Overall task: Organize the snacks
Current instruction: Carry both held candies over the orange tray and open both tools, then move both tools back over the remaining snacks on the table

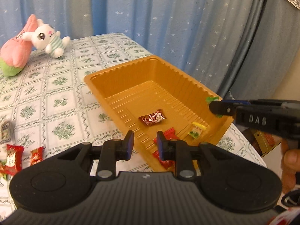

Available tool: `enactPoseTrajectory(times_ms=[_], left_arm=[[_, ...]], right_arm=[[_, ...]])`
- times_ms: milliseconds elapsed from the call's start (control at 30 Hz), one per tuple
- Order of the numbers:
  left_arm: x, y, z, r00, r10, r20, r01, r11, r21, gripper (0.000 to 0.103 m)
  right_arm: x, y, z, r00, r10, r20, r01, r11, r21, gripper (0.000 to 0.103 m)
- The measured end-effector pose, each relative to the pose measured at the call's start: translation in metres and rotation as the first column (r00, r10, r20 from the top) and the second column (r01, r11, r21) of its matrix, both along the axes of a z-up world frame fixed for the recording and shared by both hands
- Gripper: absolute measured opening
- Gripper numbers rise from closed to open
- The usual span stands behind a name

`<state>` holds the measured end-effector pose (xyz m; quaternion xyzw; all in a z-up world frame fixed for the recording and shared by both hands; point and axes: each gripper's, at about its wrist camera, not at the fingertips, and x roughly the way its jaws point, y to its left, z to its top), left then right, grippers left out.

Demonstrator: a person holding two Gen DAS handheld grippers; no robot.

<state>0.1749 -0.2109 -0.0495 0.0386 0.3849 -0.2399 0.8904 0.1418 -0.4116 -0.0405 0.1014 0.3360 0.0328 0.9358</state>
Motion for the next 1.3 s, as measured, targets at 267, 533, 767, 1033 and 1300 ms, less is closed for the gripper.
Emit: enactPoseTrajectory(times_ms=[267,533,767,1033,1300], left_arm=[[-0.002,0.013,0.006,1.000,0.027,0.009,-0.026,1.000,-0.017,0.023],[-0.004,0.022,0.010,0.999,0.046,0.015,-0.046,0.999,-0.020,0.034],[-0.018,0.040,0.009,0.997,0.072,0.017,-0.072,0.997,0.009,0.046],[-0.043,0.076,0.013,0.991,0.132,0.013,-0.132,0.991,0.014,0.050],[-0.069,0.118,0.021,0.978,0.207,0.018,-0.207,0.978,0.018,0.054]], right_arm=[[0.008,0.008,0.006,1.000,0.018,0.019,-0.018,1.000,0.001,0.020],[0.020,0.003,0.001,1.000,-0.004,-0.002,0.004,0.997,0.071,0.028],[0.004,-0.008,0.006,0.998,-0.061,-0.013,0.062,0.995,0.081,0.042],[-0.025,0.016,0.018,0.999,-0.048,-0.004,0.048,0.997,0.060,0.042],[-0.050,0.057,0.025,1.000,0.009,-0.012,-0.009,0.998,0.059,0.042]])
